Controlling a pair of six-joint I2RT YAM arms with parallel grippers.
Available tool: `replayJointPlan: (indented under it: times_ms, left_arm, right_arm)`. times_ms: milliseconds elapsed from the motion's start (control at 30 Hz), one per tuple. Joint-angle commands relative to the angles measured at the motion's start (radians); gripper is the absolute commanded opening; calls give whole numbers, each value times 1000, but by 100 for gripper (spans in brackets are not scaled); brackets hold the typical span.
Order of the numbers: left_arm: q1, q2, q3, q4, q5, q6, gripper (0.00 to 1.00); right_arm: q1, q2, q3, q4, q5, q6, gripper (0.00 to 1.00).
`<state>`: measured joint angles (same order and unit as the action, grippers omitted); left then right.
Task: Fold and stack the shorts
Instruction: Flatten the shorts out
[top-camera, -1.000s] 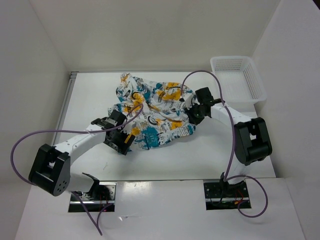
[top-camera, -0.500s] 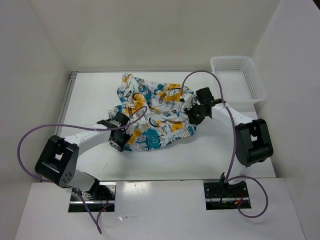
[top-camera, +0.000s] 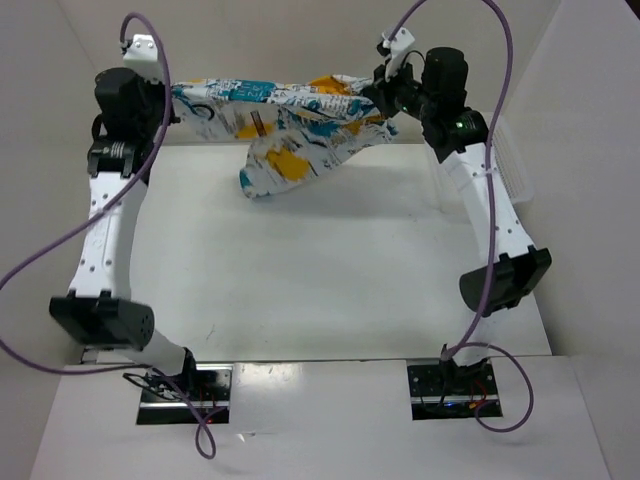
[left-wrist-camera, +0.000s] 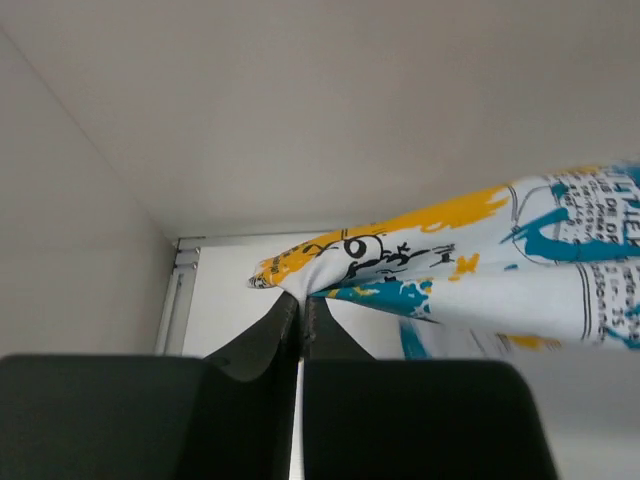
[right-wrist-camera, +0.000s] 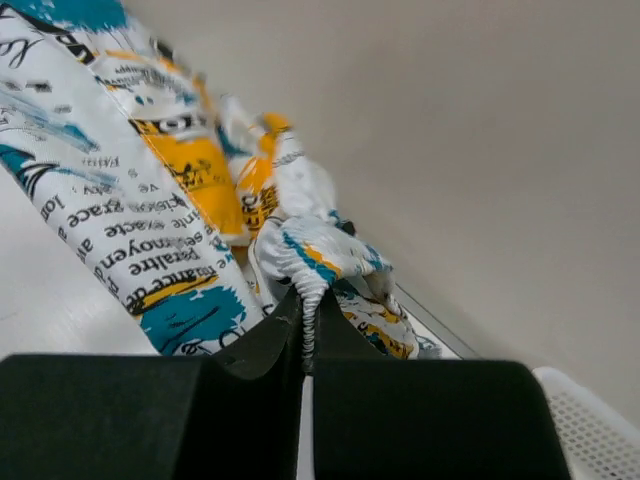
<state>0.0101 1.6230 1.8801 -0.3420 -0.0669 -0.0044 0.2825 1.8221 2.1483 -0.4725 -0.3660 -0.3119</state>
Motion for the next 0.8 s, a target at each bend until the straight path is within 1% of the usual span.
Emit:
replayJointPlan:
  times_ms: [0,33,67,133,167,200,233,267,300,333,367,400,433,467,533,567,700,733,767]
  left_arm:
    - [-38,-180,-140,-63,3,4,0]
    - [-56,-225,-212,-74,-17,4,0]
    - [-56,-315,-374,-59,-30,4,0]
    - [-81,-400,-519,-49,-39,4,0]
    - [-90,-438,-582,-73,-48,4,0]
    - [-102,-509,-704,-116,-48,4,0]
    - [-139,-546,-770,-130,-83,4,0]
    - [-160,-618,-838,-130,-97,4,0]
    - [-182,-655,-905,-140,-108,4,0]
    - [-205,-688,-1024,-149,-108,4,0]
    - [-257,-746,-1071,-163,-119,4,0]
    - [-283,-771,-1107,-202,-119,4,0]
    - [-324,-805,-1151,-230,-110,4,0]
    - [-341,-819,-1164,-259,-109,4,0]
    - [-363,-844,-1176,-343,-82,4,0]
    - [-363,-870,-1176,-386,-58,4,0]
    - [-363,-914,-1176,-425,-36,4,0]
    - [-363,-914,-1150,-439,-25,4,0]
    - [-363,-914,-1129,-489,19,4,0]
  right_arm:
    - [-3,-92,-148,-87,-54,-45,0]
    - [-3,-143,-200,-110,-76,-111,0]
    - [-3,-170,-297,-135,-88,-148,0]
    - [20,-216,-388,-208,-97,-223,0]
    - [20,-259,-484,-228,-97,-292,0]
    - [20,-276,-534,-259,-84,-317,0]
    - [29,-293,-582,-274,-83,-340,0]
    - [29,-322,-678,-291,-70,-392,0]
    - [38,-334,-730,-305,-57,-417,0]
    - [49,-349,-783,-317,-36,-438,0]
    - [87,-366,-889,-318,-12,-460,0]
    - [115,-401,-937,-337,30,-517,0]
    - [139,-418,-1018,-368,47,-542,0]
    - [171,-432,-1051,-382,58,-558,0]
    - [172,-457,-1111,-402,58,-570,0]
    - [172,-474,-1123,-402,70,-570,0]
    - [172,-497,-1154,-460,55,-619,0]
    - [172,-497,-1154,-492,44,-619,0]
    - [172,-506,-1154,-505,44,-630,0]
